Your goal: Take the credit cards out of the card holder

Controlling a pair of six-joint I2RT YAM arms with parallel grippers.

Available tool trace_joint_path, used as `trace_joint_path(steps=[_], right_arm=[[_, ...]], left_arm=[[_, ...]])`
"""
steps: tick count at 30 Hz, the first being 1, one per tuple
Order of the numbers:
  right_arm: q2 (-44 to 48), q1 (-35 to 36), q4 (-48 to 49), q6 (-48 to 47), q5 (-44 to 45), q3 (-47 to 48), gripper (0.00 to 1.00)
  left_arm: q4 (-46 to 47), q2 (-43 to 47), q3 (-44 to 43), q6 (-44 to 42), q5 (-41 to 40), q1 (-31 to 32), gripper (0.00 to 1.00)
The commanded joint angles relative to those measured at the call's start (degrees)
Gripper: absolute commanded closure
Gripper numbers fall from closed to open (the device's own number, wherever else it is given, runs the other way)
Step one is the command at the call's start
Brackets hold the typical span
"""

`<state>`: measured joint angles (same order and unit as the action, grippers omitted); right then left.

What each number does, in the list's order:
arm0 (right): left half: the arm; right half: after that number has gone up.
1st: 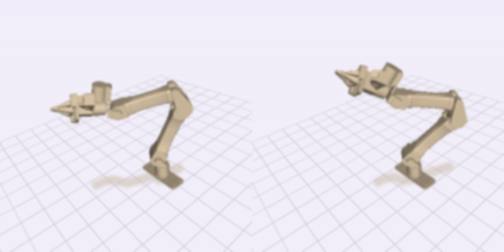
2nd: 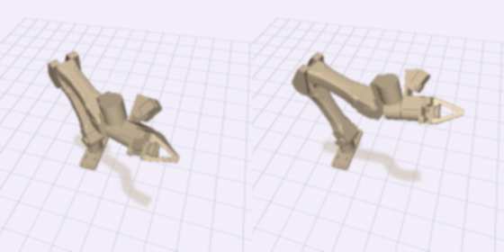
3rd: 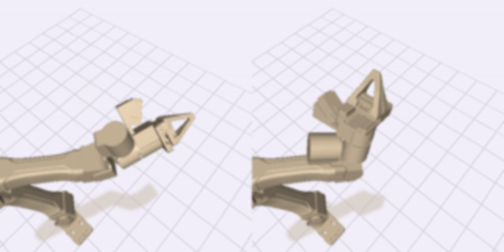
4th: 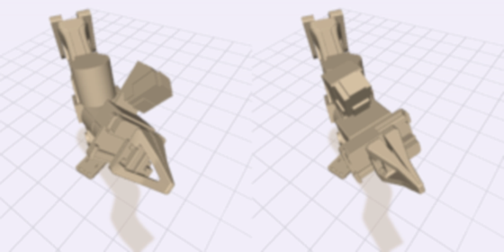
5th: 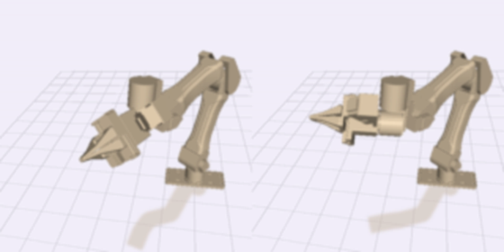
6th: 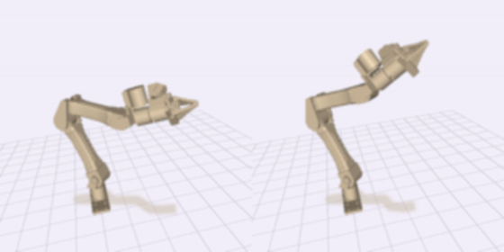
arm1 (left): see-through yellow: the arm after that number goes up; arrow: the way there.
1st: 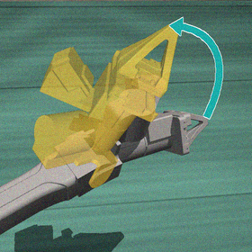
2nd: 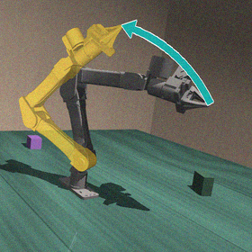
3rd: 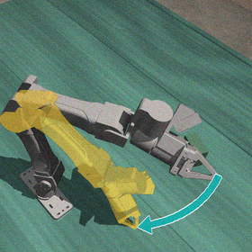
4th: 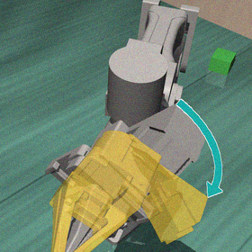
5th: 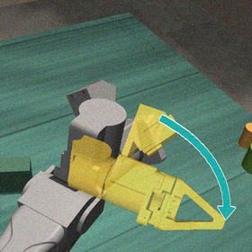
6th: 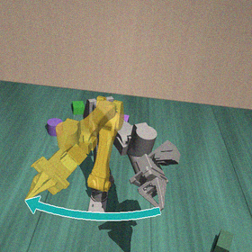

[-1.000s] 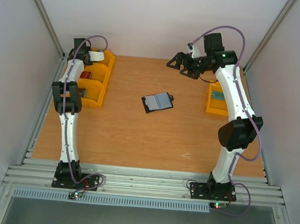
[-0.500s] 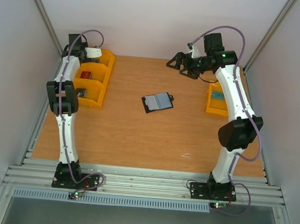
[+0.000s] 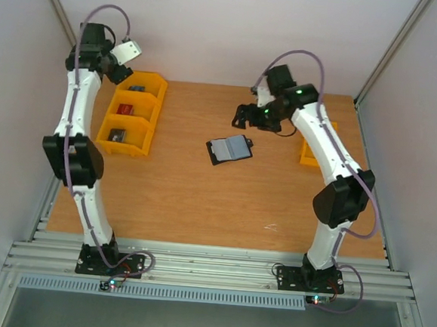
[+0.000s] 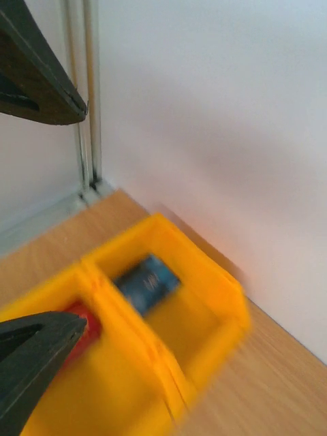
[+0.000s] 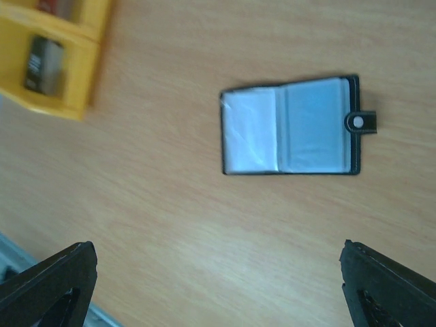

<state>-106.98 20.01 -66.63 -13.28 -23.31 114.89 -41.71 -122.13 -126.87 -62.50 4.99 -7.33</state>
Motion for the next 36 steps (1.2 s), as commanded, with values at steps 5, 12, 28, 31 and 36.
trace_joint_path(steps=[5, 12, 28, 31, 36], right_arm=[[-8.20, 6.05, 2.38, -2.19, 15.70, -5.61, 0.04], [-18.69, 7.94, 4.34, -1.09, 16.04, -2.52, 0.19], [-34.94, 7.97, -2.37, -2.41, 29.04, 13.74, 0.13], [-36.56, 7.98, -2.88, -3.17, 29.02, 15.24, 0.12], [-39.61, 8.03, -3.62, -2.76, 24.82, 16.34, 0.17]], left_arm=[[-18.20, 19.32, 18.30, 45.63, 22.68, 4.03, 0.12], [-9.09, 28.10, 41.04, 68.41, 23.91, 9.35, 0.13], [1.72, 22.74, 50.48, 80.43, 19.84, 16.69, 0.14], [1.92, 21.83, 49.81, 80.56, 18.67, 17.06, 0.14], [2.78, 20.96, 50.66, 79.95, 18.12, 17.59, 0.14]])
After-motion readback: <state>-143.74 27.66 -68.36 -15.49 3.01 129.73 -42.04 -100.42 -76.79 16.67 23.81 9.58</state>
